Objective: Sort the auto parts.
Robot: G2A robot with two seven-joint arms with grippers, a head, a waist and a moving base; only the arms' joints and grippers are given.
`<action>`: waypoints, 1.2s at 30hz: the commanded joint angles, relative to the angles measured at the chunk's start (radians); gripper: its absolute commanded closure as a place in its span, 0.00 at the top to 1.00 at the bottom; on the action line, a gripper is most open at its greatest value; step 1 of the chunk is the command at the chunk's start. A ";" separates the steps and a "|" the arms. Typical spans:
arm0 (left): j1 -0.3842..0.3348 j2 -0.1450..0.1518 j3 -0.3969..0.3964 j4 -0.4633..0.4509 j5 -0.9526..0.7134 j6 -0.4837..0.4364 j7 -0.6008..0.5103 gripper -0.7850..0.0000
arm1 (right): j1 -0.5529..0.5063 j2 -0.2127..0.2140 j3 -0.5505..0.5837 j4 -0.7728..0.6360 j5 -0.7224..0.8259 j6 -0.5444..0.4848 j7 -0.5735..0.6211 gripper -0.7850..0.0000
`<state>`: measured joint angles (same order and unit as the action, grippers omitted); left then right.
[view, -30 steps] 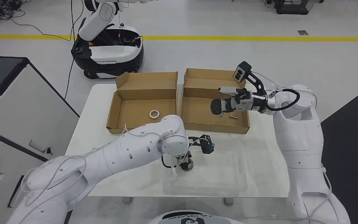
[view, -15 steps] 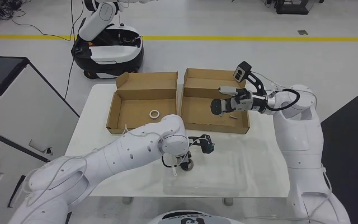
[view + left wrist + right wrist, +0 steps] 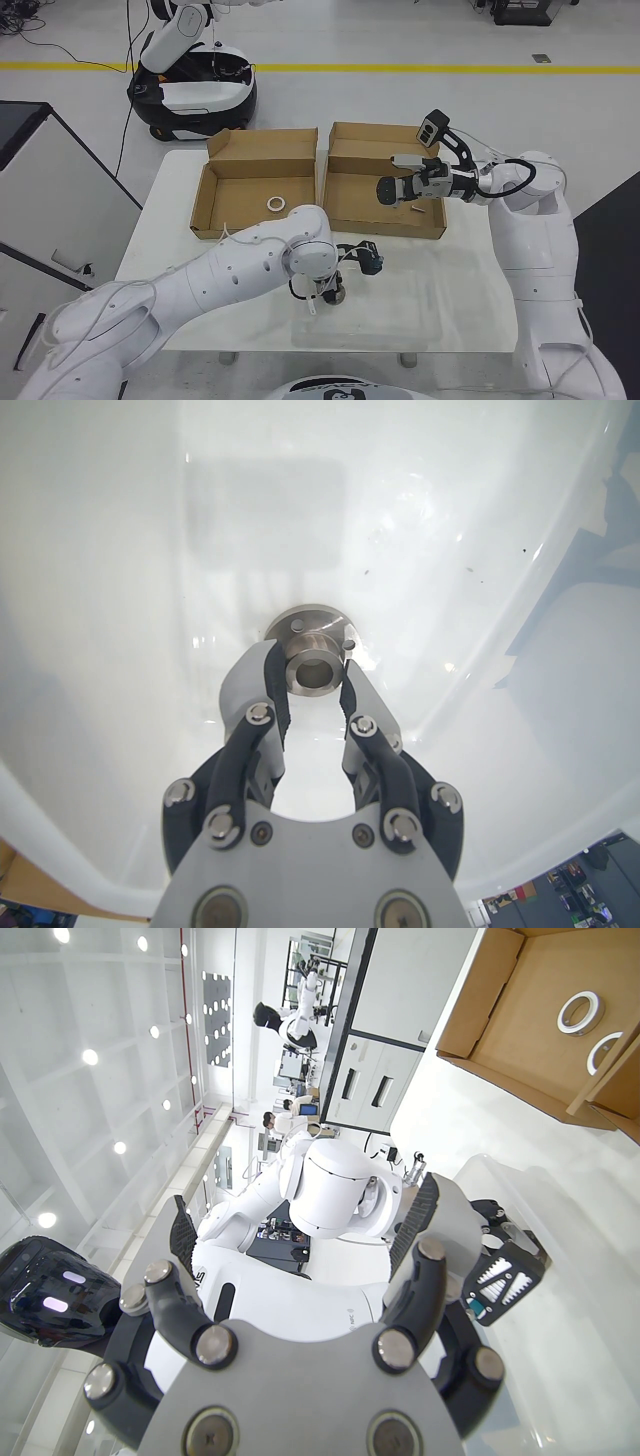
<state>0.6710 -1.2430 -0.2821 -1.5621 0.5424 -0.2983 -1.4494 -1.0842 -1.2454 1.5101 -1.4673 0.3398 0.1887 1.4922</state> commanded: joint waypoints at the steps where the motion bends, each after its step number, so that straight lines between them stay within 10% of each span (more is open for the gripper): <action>1: 0.001 -0.001 -0.001 0.000 0.004 0.002 0.003 0.34 | 0.000 0.000 0.000 0.000 0.000 0.000 0.000 1.00; 19: 0.007 -0.020 0.001 0.022 0.026 0.001 -0.003 0.31 | 0.000 0.000 0.000 0.000 0.000 0.000 0.000 1.00; 24: 0.007 -0.028 0.007 0.035 0.035 0.000 -0.007 0.00 | 0.000 0.000 0.000 0.000 0.000 0.000 0.000 1.00; 36: -0.017 -0.029 -0.039 -0.026 0.003 0.032 -0.051 0.00 | 0.000 0.000 0.000 0.000 0.000 0.000 0.000 1.00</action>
<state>0.6569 -1.2742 -0.3105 -1.5744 0.5581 -0.2719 -1.4908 -1.0842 -1.2454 1.5101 -1.4673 0.3398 0.1887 1.4922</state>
